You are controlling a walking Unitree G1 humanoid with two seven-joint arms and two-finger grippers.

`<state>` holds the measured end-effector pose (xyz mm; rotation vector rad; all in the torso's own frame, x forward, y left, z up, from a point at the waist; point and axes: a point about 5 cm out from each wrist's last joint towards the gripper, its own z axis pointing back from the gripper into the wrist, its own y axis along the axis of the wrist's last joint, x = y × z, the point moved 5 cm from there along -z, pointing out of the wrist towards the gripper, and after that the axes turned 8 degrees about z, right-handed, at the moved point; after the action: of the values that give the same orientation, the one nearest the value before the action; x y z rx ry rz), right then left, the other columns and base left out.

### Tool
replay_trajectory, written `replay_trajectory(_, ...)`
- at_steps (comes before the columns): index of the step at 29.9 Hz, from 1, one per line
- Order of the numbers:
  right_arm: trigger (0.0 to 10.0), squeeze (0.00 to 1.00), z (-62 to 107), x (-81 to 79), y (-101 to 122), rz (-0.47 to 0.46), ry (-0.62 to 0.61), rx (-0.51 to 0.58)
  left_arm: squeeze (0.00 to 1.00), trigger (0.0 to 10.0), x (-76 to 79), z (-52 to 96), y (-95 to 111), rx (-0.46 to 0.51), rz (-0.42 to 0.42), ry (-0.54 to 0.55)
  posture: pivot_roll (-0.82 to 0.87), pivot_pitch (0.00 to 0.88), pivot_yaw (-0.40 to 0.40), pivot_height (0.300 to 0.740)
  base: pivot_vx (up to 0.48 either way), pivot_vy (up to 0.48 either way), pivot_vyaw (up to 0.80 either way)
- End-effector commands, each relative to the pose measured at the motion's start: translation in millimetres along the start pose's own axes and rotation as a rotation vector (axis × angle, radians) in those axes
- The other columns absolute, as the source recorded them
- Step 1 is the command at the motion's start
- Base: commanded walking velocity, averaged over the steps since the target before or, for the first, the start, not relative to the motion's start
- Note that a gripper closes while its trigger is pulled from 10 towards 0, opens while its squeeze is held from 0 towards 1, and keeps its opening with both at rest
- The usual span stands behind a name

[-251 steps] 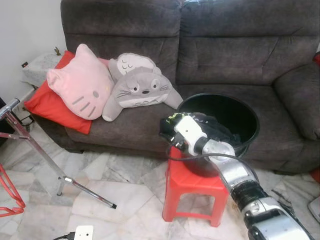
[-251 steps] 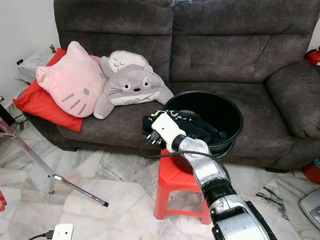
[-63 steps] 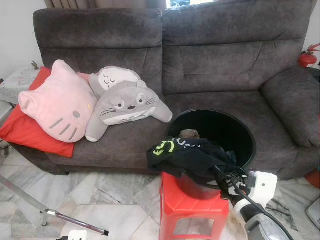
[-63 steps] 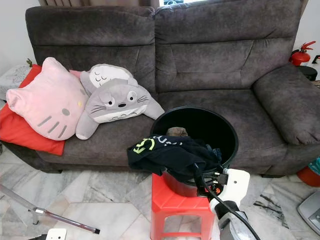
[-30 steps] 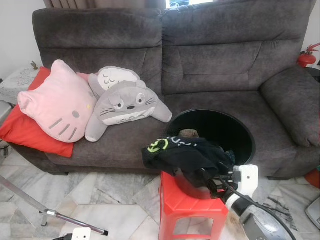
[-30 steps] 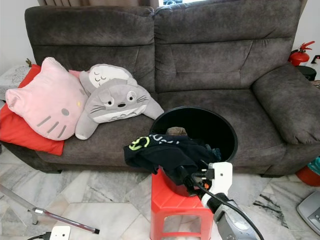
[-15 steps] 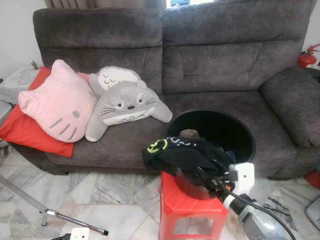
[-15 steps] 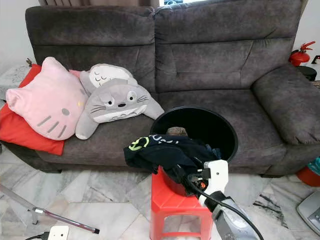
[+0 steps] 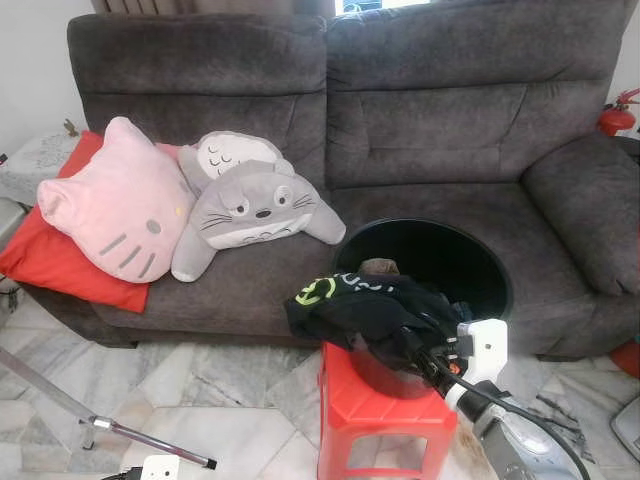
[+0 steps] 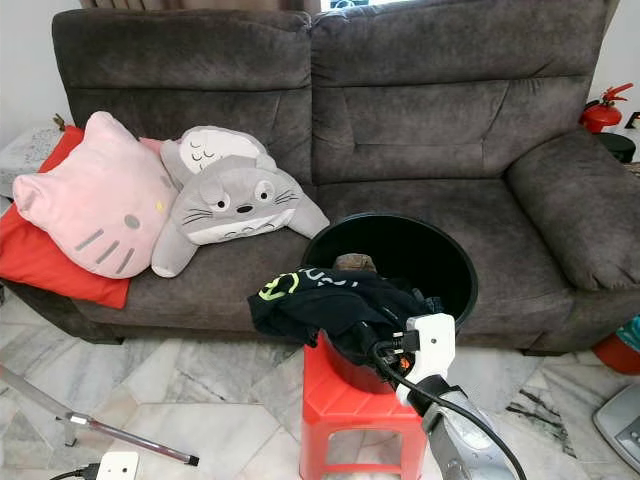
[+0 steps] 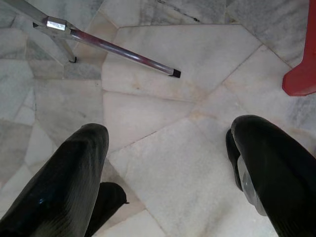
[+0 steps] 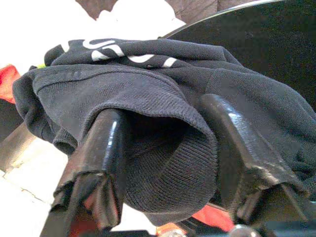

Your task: Hang hanger

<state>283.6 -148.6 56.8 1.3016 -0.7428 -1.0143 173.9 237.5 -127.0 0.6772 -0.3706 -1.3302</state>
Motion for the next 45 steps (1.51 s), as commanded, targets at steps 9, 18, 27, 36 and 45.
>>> replay_trajectory(9, 10.0, 0.0, -7.1, -4.9, -16, 0.049, 0.03, -0.088, 0.0, 10.0, -14.2, 4.4, -19, -0.072, -0.026, 0.02, -0.23, 0.0, 0.075, 0.74, 0.0, 0.0, 0.0)
replay_trajectory(18, 10.0, 0.85, -11.6, -2.7, -16, 0.046, 0.044, -0.087, 0.0, 10.0, -8.3, 3.3, -18, -0.08, -0.032, 0.015, -0.23, 0.0, 0.076, 0.74, 0.0, 0.0, 0.0)
replay_trajectory(27, 10.0, 0.0, -19.8, 4.0, -10, 0.084, 0.04, -0.07, 0.0, 10.0, -7.6, 2.5, -16, -0.081, -0.032, 0.017, -0.23, 0.0, 0.076, 0.74, 0.0, 0.0, 0.0)
replay_trajectory(36, 9.6, 0.0, -25.0, 2.2, -8, 0.084, 0.072, -0.061, 0.0, 10.0, -7.3, 2.5, -16, -0.078, -0.032, 0.02, -0.23, 0.0, 0.076, 0.74, 0.0, 0.0, 0.0)
replay_trajectory(45, 0.0, 0.0, -29.8, -2.9, -6, 0.082, 0.101, -0.048, 0.0, 10.0, -13.0, 4.0, -20, -0.084, -0.032, 0.029, -0.22, 0.0, 0.075, 0.74, 0.0, 0.0, 0.0)
